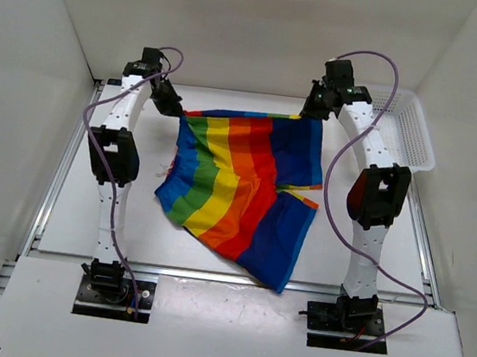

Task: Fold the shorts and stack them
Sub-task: Fold the shorts

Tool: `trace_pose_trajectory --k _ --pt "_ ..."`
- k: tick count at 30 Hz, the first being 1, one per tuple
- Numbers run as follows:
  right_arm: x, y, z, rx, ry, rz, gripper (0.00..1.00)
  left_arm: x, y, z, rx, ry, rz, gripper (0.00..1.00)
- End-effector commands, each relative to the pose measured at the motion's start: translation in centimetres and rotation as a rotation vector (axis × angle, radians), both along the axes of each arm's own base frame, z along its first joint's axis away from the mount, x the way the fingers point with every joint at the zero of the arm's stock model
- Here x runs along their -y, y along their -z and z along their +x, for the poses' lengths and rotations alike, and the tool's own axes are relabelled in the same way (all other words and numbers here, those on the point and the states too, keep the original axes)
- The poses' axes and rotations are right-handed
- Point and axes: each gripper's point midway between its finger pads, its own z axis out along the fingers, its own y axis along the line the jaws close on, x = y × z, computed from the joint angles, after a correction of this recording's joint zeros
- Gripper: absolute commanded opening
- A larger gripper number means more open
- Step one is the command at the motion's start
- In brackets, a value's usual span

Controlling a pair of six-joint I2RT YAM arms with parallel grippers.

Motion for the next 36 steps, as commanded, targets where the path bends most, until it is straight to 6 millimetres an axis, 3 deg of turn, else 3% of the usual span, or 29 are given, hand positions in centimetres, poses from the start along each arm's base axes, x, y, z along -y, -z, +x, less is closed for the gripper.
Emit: trace_pose_trajectory --k 1,2,3,6,8,9,11,13,14,15,16,17,18,19,20,21,22,23,24,25,28,31,34,36 --pt "1.3 -4.0 0.8 0.091 0.022 -0.007 0.01 -2.6 -7.4 0.1 0.167 -0.006 0.082 0.10" --pt "1.4 -3.5 0.4 0.077 0.021 -0.011 0.01 -2.7 -7.4 0.1 0.167 -0.006 0.082 0.10" --pt "1.4 -4.0 0.4 0.090 0.022 -0.007 0.01 -2.7 -8.7 -0.1 0.194 0.002 0.088 0.10" --pt "1.6 -6.9 -0.9 0.141 0.006 0.001 0.01 -2.8 -10.6 -1.0 0.226 0.017 0.098 0.10" --pt "1.9 -8.0 -1.8 0.158 -0.001 -0.003 0.01 -2.8 -10.7 -2.1 0.214 0.029 0.105 0.10" --pt "2.0 -8.8 -3.1 0.167 -0.015 0.000 0.01 -2.9 -12.4 -3.0 0.244 0.039 0.113 0.10" --pt "1.1 -9.3 -5.0 0.175 -0.053 -0.024 0.01 -3.2 -11.7 -4.6 0.208 0.042 0.136 0.10" --pt "1.3 -9.1 -8.0 0.162 -0.073 -0.053 0.01 -3.6 -13.2 -6.2 0.228 0.042 0.158 0.10" --pt "0.9 -8.7 -9.4 0.155 -0.093 -0.070 0.01 -3.8 -12.1 -7.3 0.191 0.045 0.173 0.10" --pt "1.1 -10.2 -11.0 0.193 -0.093 -0.069 0.01 -3.8 -12.2 -8.0 0.186 0.045 0.173 0.10" --pt "0.8 -7.5 -13.0 0.140 -0.122 -0.100 0.01 -3.9 -12.3 -8.5 0.192 0.054 0.179 0.10" --pt "0.8 -6.8 -14.4 0.128 -0.130 -0.112 0.01 -4.1 -12.1 -9.9 0.176 0.049 0.189 0.10" --pt "1.1 -7.8 -16.2 0.157 -0.131 -0.115 0.01 -4.1 -12.0 -10.4 0.179 0.057 0.194 0.10" --pt "1.0 -5.2 -18.6 0.093 -0.147 -0.137 0.01 -4.1 -11.9 -11.1 0.170 0.058 0.193 0.10" --pt "1.1 -4.8 -19.9 0.084 -0.143 -0.140 0.01 -4.3 -12.5 -12.0 0.181 0.052 0.202 0.10" --pt "1.7 -5.6 -21.6 0.107 -0.129 -0.136 0.01 -4.3 -11.3 -13.0 0.150 0.055 0.201 0.10" --pt "1.4 -3.5 -23.7 0.065 -0.152 -0.148 0.01 -4.3 -11.2 -13.4 0.149 0.047 0.196 0.10" --pt "1.4 -2.9 -25.2 0.039 -0.135 -0.133 0.01 -4.3 -11.7 -14.5 0.158 0.046 0.197 0.10" --pt "1.5 -3.3 -26.8 0.057 -0.134 -0.116 0.01 -4.2 -10.3 -15.5 0.121 0.041 0.191 0.10" --pt "1.1 -1.6 -28.6 0.032 -0.155 -0.136 0.01 -4.4 -9.9 -16.3 0.108 0.036 0.201 0.10" --pt "0.1 -0.4 -33.0 -0.002 -0.192 -0.117 0.01 -5.1 -7.9 -19.7 0.051 -0.004 0.228 0.10" --pt "-1.2 2.4 -37.2 -0.073 -0.253 -0.132 0.01 -5.2 -5.6 -22.9 -0.014 -0.032 0.223 0.10" --pt "-2.5 5.4 -41.2 -0.144 -0.320 -0.162 0.01 -5.4 -3.2 -24.9 -0.071 -0.060 0.229 0.10" --pt "-2.4 8.3 -43.4 -0.222 -0.319 -0.216 0.01 -5.4 -2.1 -25.5 -0.087 -0.058 0.229 0.10"
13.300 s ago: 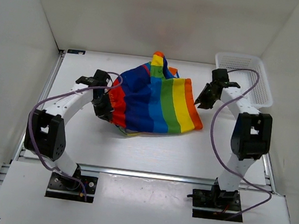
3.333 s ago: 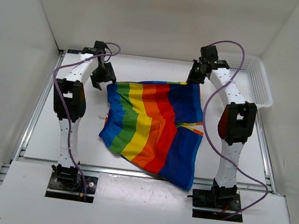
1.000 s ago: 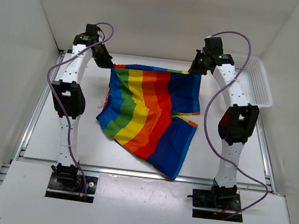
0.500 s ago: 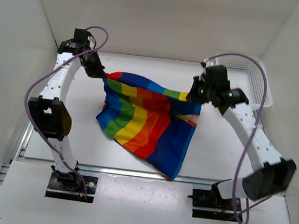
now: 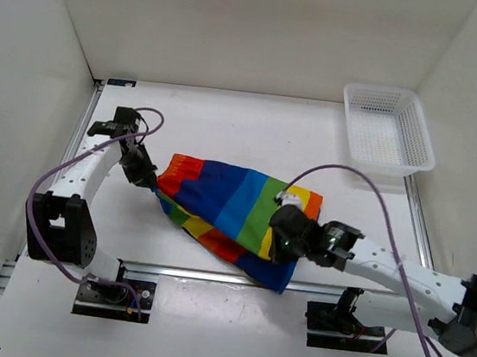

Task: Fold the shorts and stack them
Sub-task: Fold the shorts

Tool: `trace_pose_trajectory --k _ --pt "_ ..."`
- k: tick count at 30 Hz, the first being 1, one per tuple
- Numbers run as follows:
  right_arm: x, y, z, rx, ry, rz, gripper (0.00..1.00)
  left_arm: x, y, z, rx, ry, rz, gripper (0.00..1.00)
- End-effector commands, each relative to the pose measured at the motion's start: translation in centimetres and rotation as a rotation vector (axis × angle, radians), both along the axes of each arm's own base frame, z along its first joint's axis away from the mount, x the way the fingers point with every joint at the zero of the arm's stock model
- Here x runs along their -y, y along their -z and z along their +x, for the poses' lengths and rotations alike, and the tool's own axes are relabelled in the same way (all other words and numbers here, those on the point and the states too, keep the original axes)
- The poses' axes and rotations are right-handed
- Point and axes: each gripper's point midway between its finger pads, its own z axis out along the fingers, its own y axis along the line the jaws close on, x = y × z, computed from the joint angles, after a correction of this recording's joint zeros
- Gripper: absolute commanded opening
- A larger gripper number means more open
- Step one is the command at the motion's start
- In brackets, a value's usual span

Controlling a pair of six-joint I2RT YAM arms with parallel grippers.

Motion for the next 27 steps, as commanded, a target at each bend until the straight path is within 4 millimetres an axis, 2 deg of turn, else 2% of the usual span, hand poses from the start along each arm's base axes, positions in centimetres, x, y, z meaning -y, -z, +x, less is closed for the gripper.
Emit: trace_pose_trajectory --k 1,3,4,5,6,9,10,11,12,13,14,16,17,19,20,23,24,26,27 --pt "1.9 4.7 -4.2 -0.102 0.030 -0.173 0.01 -1.9 1.6 0.3 0.034 -0.064 0.070 0.24" --pt "2.0 6.9 -6.0 -0.141 0.001 -0.256 0.01 -1.7 2.5 0.3 0.006 -0.059 0.058 0.51" --pt "2.2 7.6 -6.7 -0.169 -0.003 -0.281 0.05 -1.4 3.0 -0.1 -0.016 -0.055 0.047 0.65" --pt "2.3 8.4 -7.1 -0.181 -0.005 -0.315 0.24 -1.1 3.1 -0.2 -0.016 -0.041 0.047 0.89" --pt "2.2 8.3 -7.6 -0.180 -0.030 -0.328 0.36 -1.1 2.8 -0.1 -0.005 -0.041 0.047 1.00" --pt "2.4 6.4 -6.3 -0.102 0.013 -0.327 0.58 -0.8 1.5 -0.2 0.042 -0.033 0.045 1.00" --pt "2.2 4.7 -5.8 -0.071 0.021 -0.289 0.68 -0.9 1.0 0.1 0.063 -0.037 0.053 1.00" --pt "2.1 3.8 -5.4 -0.048 0.040 -0.266 0.72 -0.9 0.7 0.1 0.073 -0.037 0.052 0.97" --pt "2.3 2.9 -4.9 -0.031 0.068 -0.244 0.72 -0.9 0.7 0.1 0.073 -0.037 0.052 0.82" --pt "2.7 1.8 -4.6 -0.009 0.106 -0.206 0.75 -0.9 0.7 0.1 0.073 -0.037 0.052 0.75" --pt "2.8 1.4 -4.6 -0.011 0.121 -0.184 0.76 -0.9 0.7 0.1 0.073 -0.037 0.052 0.70" --pt "3.1 0.2 -4.5 -0.006 0.169 -0.114 0.80 -0.7 1.8 -0.7 0.036 -0.027 0.054 0.69" --pt "3.9 0.9 -4.6 -0.022 0.209 -0.119 0.82 -0.2 2.2 -0.4 0.038 -0.013 0.043 0.80" --pt "4.3 1.2 -5.2 -0.066 0.239 -0.084 0.83 0.2 3.6 -0.7 0.009 0.011 0.035 0.93" --pt "4.8 2.1 -5.4 -0.091 0.280 -0.086 0.85 0.4 4.3 -0.4 -0.005 0.015 0.025 0.99" --pt "5.5 3.3 -6.1 -0.136 0.312 -0.089 0.94 1.8 6.6 0.6 -0.011 0.109 -0.004 0.99" --pt "5.5 3.6 -6.4 -0.157 0.326 -0.088 0.96 2.3 8.4 0.5 -0.071 0.139 0.001 0.99" --pt "5.5 3.9 -6.4 -0.161 0.337 -0.083 0.97 3.3 8.8 1.6 -0.081 0.174 -0.009 0.99" --pt "5.5 4.4 -6.4 -0.162 0.338 -0.093 0.97 3.6 9.7 1.6 -0.111 0.185 -0.007 0.99"
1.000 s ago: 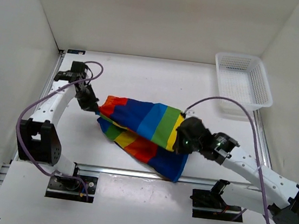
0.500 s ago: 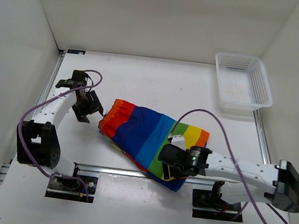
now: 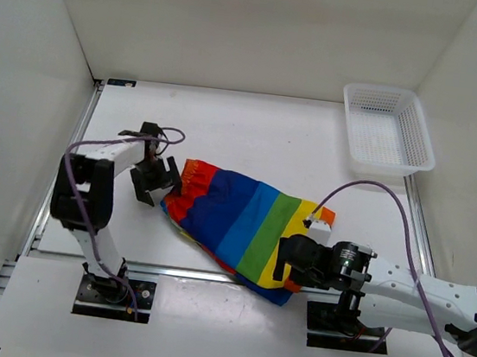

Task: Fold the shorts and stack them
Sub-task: Fold the shorts

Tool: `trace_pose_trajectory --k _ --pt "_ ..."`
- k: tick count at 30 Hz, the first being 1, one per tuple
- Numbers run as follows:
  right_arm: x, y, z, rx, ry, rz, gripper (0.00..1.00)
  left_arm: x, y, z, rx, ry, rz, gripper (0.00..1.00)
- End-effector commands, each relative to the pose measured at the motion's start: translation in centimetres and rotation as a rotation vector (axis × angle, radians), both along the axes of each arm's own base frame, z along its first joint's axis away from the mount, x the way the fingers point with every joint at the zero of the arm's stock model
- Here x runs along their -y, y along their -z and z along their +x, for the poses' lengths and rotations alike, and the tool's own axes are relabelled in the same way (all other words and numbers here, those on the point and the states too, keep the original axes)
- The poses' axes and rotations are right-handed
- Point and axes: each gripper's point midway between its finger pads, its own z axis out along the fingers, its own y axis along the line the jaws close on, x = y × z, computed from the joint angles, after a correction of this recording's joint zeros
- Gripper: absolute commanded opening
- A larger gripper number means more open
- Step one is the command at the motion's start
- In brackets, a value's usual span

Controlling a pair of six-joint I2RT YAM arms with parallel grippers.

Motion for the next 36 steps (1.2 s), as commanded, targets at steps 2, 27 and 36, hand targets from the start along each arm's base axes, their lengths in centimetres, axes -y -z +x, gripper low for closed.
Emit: trace_pose_trajectory --k 2,27,36 --pt "0.0 1.2 -0.1 -0.028 0.076 0.002 0.97 2.2 0.8 2.9 0.039 0.077 -0.030 0.93" --pt "-7.2 -1.8 19.2 0.215 0.182 0.071 0.96 -7.8 -2.9 7.9 0.160 -0.275 0.060 0.10" --pt "-5.8 0.7 19.8 -0.012 0.265 0.313 0.96 -8.5 -2.7 8.3 0.141 -0.297 0.044 0.10"
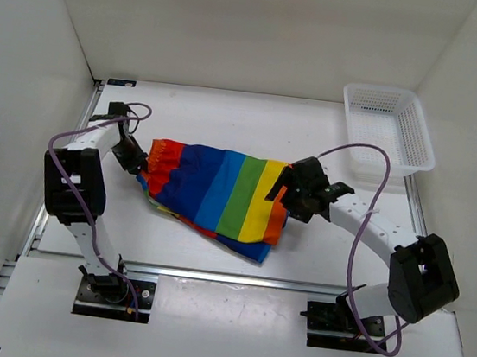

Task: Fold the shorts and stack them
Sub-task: Fold the shorts

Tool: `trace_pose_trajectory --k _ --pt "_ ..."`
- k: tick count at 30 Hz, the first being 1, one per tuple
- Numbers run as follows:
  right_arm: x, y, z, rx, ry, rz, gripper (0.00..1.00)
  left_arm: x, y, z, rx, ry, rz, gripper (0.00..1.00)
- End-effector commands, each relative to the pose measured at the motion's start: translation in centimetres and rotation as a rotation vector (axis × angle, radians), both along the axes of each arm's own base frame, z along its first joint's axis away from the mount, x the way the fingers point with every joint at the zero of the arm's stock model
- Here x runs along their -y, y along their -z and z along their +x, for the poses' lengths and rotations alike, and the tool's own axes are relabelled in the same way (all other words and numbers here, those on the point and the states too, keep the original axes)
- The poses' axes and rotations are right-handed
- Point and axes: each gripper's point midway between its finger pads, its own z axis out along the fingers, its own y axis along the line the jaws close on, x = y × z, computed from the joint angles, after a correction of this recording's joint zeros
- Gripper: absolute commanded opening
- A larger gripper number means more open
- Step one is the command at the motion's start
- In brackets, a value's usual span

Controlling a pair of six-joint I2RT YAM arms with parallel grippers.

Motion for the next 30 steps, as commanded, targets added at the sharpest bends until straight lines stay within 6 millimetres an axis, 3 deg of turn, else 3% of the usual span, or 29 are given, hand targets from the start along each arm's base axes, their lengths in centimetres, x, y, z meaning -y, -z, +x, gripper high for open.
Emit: trace_pose_trajectory --k 1,9,13,17,20,24,25,26,30 --pt "-1.7 0.2 -1.1 -0.067 -0.043 0.187 0.96 -0.7 -1.3 1.2 0.038 -0.020 0.001 0.10" --pt "-1.5 2.7 -4.7 -0.171 -0.053 0.267 0.86 -1.2 -1.0 1.1 0.030 -0.027 -0.006 0.10" --pt "-3.1 3.5 -5.5 -0.186 -0.081 0.306 0.79 -1.4 -1.0 1.1 0.029 -0.030 0.002 0.10" --pt "-6.1 3.8 -6.6 -0.209 -0.153 0.297 0.68 -1.3 -0.7 0.8 0.019 -0.038 -0.001 0.10" --pt "-6.8 4.3 -6.4 -0.224 -0.158 0.260 0.48 -1.2 -0.7 0.1 0.015 -0.038 -0.002 0.10" --pt "-3.9 3.9 -4.5 -0.168 -0.117 0.125 0.17 -1.3 -0.9 -1.1 0.013 -0.048 -0.002 0.10" --pt "-2.4 3.9 -3.8 -0.156 -0.086 0.094 0.05 -1.3 -1.0 -1.4 0.013 -0.048 -0.002 0.10" --pt "-1.0 3.3 -3.1 -0.126 -0.081 0.048 0.00 -1.3 -1.0 -1.6 0.015 -0.048 -0.002 0.10" --pt "4.3 2.5 -0.6 -0.069 -0.019 -0.049 0.00 -0.7 -1.2 -2.4 0.016 -0.042 -0.024 0.10"
